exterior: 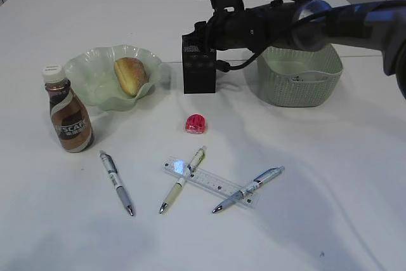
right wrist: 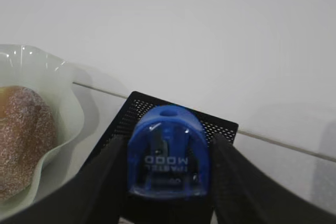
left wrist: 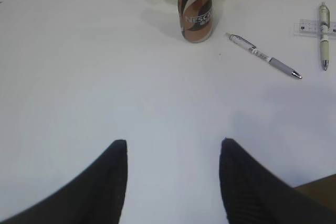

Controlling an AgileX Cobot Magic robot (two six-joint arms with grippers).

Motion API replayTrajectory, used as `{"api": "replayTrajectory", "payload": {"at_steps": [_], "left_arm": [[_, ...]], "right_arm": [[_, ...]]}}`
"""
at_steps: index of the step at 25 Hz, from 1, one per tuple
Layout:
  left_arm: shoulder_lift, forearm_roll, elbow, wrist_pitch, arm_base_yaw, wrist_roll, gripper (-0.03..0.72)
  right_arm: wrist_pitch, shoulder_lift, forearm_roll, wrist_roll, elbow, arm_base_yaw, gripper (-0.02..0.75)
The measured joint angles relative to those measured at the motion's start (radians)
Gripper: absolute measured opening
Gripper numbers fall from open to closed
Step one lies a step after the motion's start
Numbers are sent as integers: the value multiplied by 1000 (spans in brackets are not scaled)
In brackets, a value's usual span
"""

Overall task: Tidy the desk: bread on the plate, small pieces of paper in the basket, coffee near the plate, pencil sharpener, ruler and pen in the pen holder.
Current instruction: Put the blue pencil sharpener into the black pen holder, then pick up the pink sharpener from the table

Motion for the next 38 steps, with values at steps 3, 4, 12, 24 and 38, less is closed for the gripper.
{"api": "replayTrajectory", "payload": {"at_steps": [3,4,12,24,38], "left_arm": [[0,2,0,0,0,0,394],[0,2,0,0,0,0,394],[0,5,0,0,0,0,394],[0,33,0,9,0,0,393],[0,33,0,9,0,-2,387]], "right_arm": [[5,0,0,0,0,6,416],[5,0,0,0,0,6,416],[19,0,0,0,-9,8,427],[452,-2,44,0,-292,8,428],[1100,-21,187,23,-561,8,428]]}}
